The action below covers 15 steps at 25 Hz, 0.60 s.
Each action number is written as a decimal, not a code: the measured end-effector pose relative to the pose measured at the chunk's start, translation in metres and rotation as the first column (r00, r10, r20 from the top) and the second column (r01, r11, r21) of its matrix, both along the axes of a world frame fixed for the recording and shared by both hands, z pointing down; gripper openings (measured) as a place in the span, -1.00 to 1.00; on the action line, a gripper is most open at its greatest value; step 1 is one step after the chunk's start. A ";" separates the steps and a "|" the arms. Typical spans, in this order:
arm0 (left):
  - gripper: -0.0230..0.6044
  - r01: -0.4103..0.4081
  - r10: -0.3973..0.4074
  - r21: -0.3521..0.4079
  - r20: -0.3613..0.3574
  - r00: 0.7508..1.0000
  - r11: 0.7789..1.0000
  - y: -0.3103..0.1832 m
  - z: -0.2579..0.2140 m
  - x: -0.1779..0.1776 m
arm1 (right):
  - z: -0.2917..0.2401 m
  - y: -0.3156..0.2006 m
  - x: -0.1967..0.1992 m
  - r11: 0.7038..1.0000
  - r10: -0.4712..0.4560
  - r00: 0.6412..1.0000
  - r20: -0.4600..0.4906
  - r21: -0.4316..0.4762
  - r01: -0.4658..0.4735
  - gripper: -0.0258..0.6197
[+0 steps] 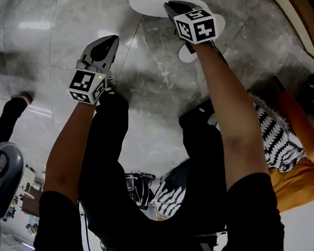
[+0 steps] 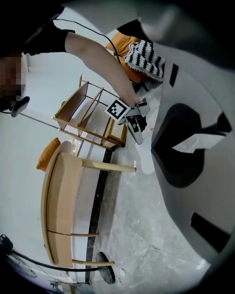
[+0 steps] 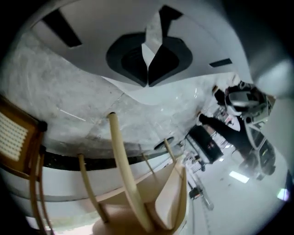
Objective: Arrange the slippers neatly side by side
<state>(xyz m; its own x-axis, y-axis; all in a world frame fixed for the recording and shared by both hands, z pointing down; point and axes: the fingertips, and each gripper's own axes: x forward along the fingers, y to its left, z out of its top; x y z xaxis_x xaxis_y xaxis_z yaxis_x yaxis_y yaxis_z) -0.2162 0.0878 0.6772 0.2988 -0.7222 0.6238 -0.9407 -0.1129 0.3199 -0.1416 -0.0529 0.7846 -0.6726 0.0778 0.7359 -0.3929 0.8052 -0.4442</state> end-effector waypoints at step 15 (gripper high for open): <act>-0.88 -0.200 0.199 -0.027 -0.028 0.980 0.979 -0.019 -0.003 0.027 | -0.006 0.024 0.081 0.117 0.986 0.149 -0.075 -0.318 -0.941 -0.80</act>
